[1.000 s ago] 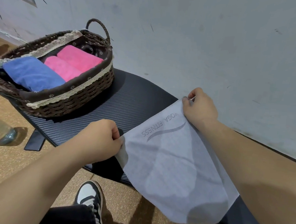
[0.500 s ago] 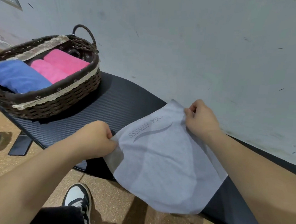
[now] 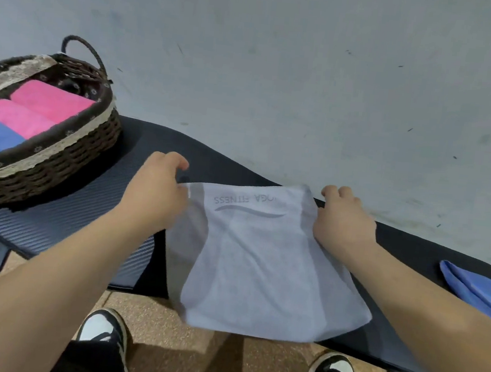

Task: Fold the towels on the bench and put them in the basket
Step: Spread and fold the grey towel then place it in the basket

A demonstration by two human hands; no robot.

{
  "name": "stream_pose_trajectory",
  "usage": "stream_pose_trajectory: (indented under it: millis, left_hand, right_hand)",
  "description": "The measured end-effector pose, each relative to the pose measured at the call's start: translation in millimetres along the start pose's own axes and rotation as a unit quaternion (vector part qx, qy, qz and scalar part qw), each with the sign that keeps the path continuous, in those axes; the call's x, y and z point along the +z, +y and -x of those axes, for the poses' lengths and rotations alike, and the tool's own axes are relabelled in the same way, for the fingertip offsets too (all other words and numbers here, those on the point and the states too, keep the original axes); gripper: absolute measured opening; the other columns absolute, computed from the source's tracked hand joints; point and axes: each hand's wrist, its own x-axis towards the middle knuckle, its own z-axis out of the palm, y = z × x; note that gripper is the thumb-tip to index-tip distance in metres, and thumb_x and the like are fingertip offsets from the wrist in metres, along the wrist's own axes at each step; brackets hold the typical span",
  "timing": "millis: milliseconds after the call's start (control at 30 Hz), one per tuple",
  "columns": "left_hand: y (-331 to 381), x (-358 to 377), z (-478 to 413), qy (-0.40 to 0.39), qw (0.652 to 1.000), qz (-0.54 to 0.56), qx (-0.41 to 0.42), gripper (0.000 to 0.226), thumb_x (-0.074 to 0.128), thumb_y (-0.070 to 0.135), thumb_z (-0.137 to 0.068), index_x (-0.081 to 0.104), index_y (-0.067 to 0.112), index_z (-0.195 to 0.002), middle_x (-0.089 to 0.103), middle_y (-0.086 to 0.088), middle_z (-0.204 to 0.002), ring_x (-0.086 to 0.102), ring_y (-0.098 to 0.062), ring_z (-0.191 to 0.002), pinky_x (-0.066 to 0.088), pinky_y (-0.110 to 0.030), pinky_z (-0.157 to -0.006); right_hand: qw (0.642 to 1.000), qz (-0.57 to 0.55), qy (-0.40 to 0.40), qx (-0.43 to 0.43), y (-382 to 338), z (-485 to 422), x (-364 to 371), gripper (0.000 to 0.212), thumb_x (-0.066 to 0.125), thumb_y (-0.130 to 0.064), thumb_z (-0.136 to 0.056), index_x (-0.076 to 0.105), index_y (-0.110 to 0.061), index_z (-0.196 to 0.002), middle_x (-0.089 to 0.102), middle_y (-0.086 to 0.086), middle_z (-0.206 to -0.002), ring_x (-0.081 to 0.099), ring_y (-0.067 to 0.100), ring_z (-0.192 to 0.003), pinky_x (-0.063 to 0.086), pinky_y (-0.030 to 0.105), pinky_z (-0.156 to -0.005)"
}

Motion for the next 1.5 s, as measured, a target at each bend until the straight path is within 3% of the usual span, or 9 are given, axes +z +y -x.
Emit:
stream_pose_trajectory:
  millis: [100, 200, 333, 733, 833, 1000, 1133, 1300, 1500]
  left_hand:
    - [14.7, 13.6, 23.5, -0.04, 0.994, -0.059, 0.079, 0.025, 0.059, 0.022, -0.096, 0.065, 0.016, -0.12, 0.054, 0.0, -0.128, 0.059, -0.027, -0.111, 0.052, -0.041, -0.089]
    - [16.2, 34.9, 43.7, -0.176, 0.965, -0.176, 0.084, 0.066, 0.056, 0.051, -0.095, 0.04, 0.018, -0.149, 0.035, -0.008, -0.151, 0.036, -0.034, -0.141, 0.04, -0.042, -0.11]
    - [7.8, 43.3, 36.3, -0.264, 0.933, -0.233, 0.07, 0.112, 0.05, 0.076, -0.086, -0.009, 0.022, -0.164, -0.019, -0.014, -0.17, -0.022, -0.037, -0.156, 0.0, -0.049, -0.129]
    - [4.9, 29.8, 58.5, -0.225, 0.935, -0.157, 0.226, 0.093, 0.022, 0.078, -0.083, 0.037, 0.02, -0.154, 0.029, -0.001, -0.155, 0.023, -0.025, -0.147, 0.024, -0.041, -0.125]
    - [-1.8, 22.0, 70.8, -0.236, 0.935, -0.148, 0.22, 0.103, 0.018, 0.082, -0.076, 0.029, 0.021, -0.158, 0.017, -0.002, -0.164, 0.008, -0.023, -0.153, 0.014, -0.043, -0.127]
    - [-16.4, 24.2, 96.0, -0.255, 0.898, -0.184, 0.307, 0.114, 0.061, 0.079, -0.079, 0.009, 0.026, -0.165, -0.009, 0.0, -0.172, -0.016, -0.018, -0.157, -0.01, -0.03, -0.126]
    - [-25.6, 45.5, 111.0, -0.239, 0.866, -0.276, 0.343, 0.111, 0.064, 0.057, -0.092, -0.017, 0.032, -0.163, -0.032, -0.003, -0.167, -0.031, -0.027, -0.154, -0.006, -0.045, -0.129]
    - [-31.8, 44.6, 109.8, -0.225, 0.873, -0.267, 0.341, 0.091, 0.052, 0.043, -0.101, -0.014, 0.035, -0.163, -0.025, -0.002, -0.17, -0.024, -0.026, -0.157, -0.002, -0.046, -0.13]
    - [-24.0, 33.6, 116.6, -0.251, 0.88, -0.235, 0.328, 0.104, 0.044, 0.079, -0.084, -0.002, 0.032, -0.165, -0.015, -0.001, -0.172, -0.013, -0.025, -0.159, 0.007, -0.045, -0.13]
  right_hand:
    - [0.98, -0.034, 0.037, -0.194, -12.3, 8.0, 8.5, 0.048, 0.045, -0.032, -0.099, 0.052, -0.017, -0.143, 0.047, 0.009, -0.152, 0.046, 0.033, -0.137, 0.044, 0.044, -0.106]
    - [0.964, -0.011, -0.05, -0.259, -32.6, 9.2, 20.6, 0.071, 0.018, -0.056, -0.097, 0.032, -0.027, -0.16, 0.02, 0.007, -0.171, 0.016, 0.027, -0.158, 0.013, 0.045, -0.128]
    - [0.969, -0.003, -0.115, -0.22, -32.5, -0.1, 33.2, 0.066, 0.013, -0.062, -0.105, -0.003, -0.039, -0.164, -0.014, -0.003, -0.173, -0.016, 0.017, -0.159, -0.009, 0.04, -0.128]
    - [0.989, 0.005, -0.141, -0.035, -22.0, 18.6, 28.7, 0.074, 0.002, -0.068, -0.1, -0.015, -0.034, -0.163, -0.025, 0.006, -0.17, -0.026, 0.024, -0.156, -0.017, 0.05, -0.125]
    - [0.991, -0.008, -0.086, -0.101, -21.7, 45.8, 10.8, 0.074, 0.009, -0.066, -0.103, -0.01, -0.03, -0.164, -0.025, 0.003, -0.171, -0.025, 0.021, -0.157, -0.018, 0.047, -0.125]
    - [0.953, -0.044, -0.225, -0.199, -28.1, 128.2, -2.1, 0.08, 0.021, -0.076, -0.098, -0.018, -0.043, -0.16, -0.037, -0.008, -0.164, -0.037, 0.015, -0.151, -0.014, 0.041, -0.127]
    - [0.947, 0.027, -0.197, -0.251, -15.1, 154.0, 28.4, 0.111, 0.042, -0.085, -0.085, -0.034, -0.042, -0.153, -0.048, -0.003, -0.159, -0.046, 0.023, -0.146, -0.019, 0.05, -0.124]
    - [0.955, 0.066, -0.077, -0.278, -8.6, 156.7, 51.5, 0.119, 0.073, -0.046, -0.08, -0.009, -0.028, -0.165, -0.006, 0.014, -0.173, -0.005, 0.042, -0.158, 0.012, 0.064, -0.125]
    - [0.954, -0.13, -0.06, -0.262, -2.1, 163.5, 22.0, 0.05, 0.048, -0.035, -0.095, 0.062, -0.021, -0.142, 0.052, 0.009, -0.154, 0.041, 0.032, -0.148, 0.039, 0.055, -0.116]
